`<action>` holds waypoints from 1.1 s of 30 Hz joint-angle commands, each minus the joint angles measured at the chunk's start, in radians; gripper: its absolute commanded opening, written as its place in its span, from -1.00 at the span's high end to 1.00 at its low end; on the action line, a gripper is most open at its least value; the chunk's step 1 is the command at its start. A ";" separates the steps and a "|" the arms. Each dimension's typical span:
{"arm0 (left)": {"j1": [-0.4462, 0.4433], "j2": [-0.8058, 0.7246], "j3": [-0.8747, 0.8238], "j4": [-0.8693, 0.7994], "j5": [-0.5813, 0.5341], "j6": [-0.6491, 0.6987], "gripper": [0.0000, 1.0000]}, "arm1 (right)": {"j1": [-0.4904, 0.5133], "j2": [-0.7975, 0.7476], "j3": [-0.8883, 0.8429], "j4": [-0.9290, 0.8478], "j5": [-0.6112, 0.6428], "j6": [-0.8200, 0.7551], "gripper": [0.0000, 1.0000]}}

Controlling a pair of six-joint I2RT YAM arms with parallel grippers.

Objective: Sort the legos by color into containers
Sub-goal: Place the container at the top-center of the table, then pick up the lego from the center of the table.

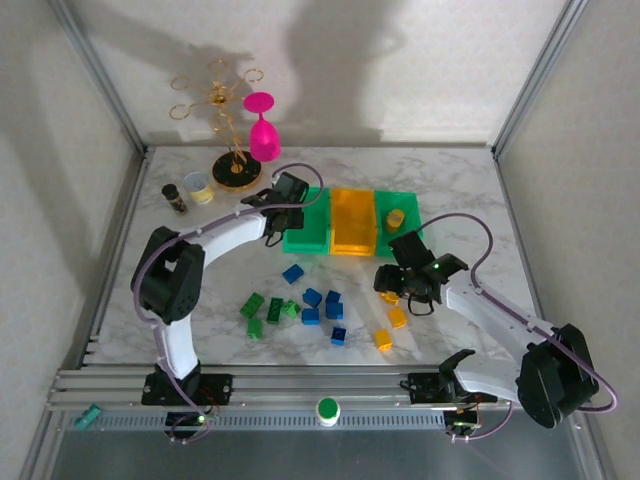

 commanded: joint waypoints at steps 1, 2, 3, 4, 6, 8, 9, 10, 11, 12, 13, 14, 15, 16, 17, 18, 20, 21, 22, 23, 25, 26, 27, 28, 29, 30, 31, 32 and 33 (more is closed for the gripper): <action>0.034 0.061 0.059 0.083 0.068 0.020 1.00 | 0.010 0.032 -0.015 0.015 0.002 0.020 -0.48; 0.040 0.077 0.061 0.096 0.083 0.020 1.00 | 0.012 0.042 -0.018 0.024 0.000 0.019 -0.48; 0.045 0.091 0.063 0.108 0.086 0.022 1.00 | 0.014 0.054 -0.022 0.035 -0.001 0.021 -0.49; 0.046 0.108 0.067 0.114 0.080 0.027 1.00 | 0.016 0.065 -0.025 0.044 -0.002 0.020 -0.49; 0.051 0.130 0.082 0.109 0.071 0.031 1.00 | 0.021 0.089 -0.029 0.058 0.000 0.020 -0.49; 0.052 0.143 0.082 0.109 0.065 0.035 0.97 | 0.026 0.111 -0.034 0.074 -0.009 0.018 -0.48; 0.053 0.148 0.079 0.109 0.062 0.037 0.92 | 0.030 0.124 -0.036 0.080 -0.013 0.020 -0.48; 0.053 0.148 0.075 0.110 0.060 0.038 0.85 | 0.035 0.133 -0.038 0.087 -0.019 0.018 -0.47; 0.053 0.147 0.072 0.110 0.058 0.038 0.72 | 0.038 0.140 -0.041 0.094 -0.026 0.018 -0.47; 0.053 0.145 0.069 0.109 0.055 0.041 0.49 | 0.043 0.146 -0.042 0.099 -0.028 0.018 -0.47; 0.053 0.143 0.069 0.106 0.050 0.041 0.38 | 0.047 0.151 -0.041 0.105 -0.030 0.018 -0.47; 0.053 0.141 0.068 0.104 0.050 0.041 0.34 | 0.051 0.157 -0.039 0.109 -0.032 0.018 -0.46; 0.053 0.136 0.068 0.101 0.048 0.041 0.29 | 0.058 0.165 -0.035 0.111 -0.035 0.019 -0.46; 0.053 0.130 0.069 0.099 0.048 0.041 0.24 | 0.064 0.171 -0.031 0.112 -0.039 0.019 -0.45; 0.053 0.123 0.069 0.098 0.050 0.041 0.17 | 0.072 0.179 -0.027 0.114 -0.040 0.021 -0.44; 0.053 0.115 0.070 0.098 0.051 0.042 0.12 | 0.080 0.189 -0.022 0.114 -0.040 0.024 -0.41; 0.053 0.105 0.078 0.081 0.040 0.040 0.05 | 0.097 0.206 -0.006 0.118 -0.041 0.030 -0.38; 0.053 0.094 0.080 0.074 0.033 0.038 0.01 | 0.109 0.214 0.004 0.125 -0.044 0.035 -0.36; 0.053 0.084 0.077 0.068 0.028 0.034 -0.04 | 0.115 0.224 0.013 0.131 -0.049 0.039 -0.33; 0.054 0.069 0.072 0.067 0.023 0.027 -0.10 | 0.140 0.233 0.026 0.133 -0.049 0.044 -0.32; 0.054 0.036 0.053 0.066 0.011 0.012 -0.24 | 0.156 0.251 0.045 0.121 -0.017 0.048 -0.24; 0.056 0.019 0.042 0.066 0.006 0.003 -0.30 | 0.156 0.256 0.047 0.117 0.003 0.049 -0.15; 0.056 -0.001 0.028 0.067 0.005 -0.004 -0.34 | 0.157 0.258 0.046 0.113 0.022 0.049 -0.11; 0.056 -0.019 0.014 0.072 0.010 -0.009 -0.36 | 0.156 0.262 0.046 0.107 0.031 0.048 -0.10; 0.057 -0.042 -0.003 0.079 0.015 -0.014 -0.40 | 0.156 0.269 0.051 0.099 0.040 0.045 -0.09; 0.056 -0.064 -0.021 0.086 0.022 -0.020 -0.42 | 0.156 0.275 0.057 0.089 0.048 0.044 -0.07; 0.056 -0.083 -0.038 0.092 0.026 -0.025 -0.44 | 0.157 0.279 0.059 0.085 0.053 0.045 -0.03; 0.056 -0.105 -0.054 0.099 0.030 -0.032 -0.45 | 0.157 0.280 0.059 0.086 0.057 0.046 0.04; 0.055 -0.124 -0.067 0.104 0.031 -0.038 -0.47 | 0.156 0.279 0.058 0.087 0.060 0.047 0.07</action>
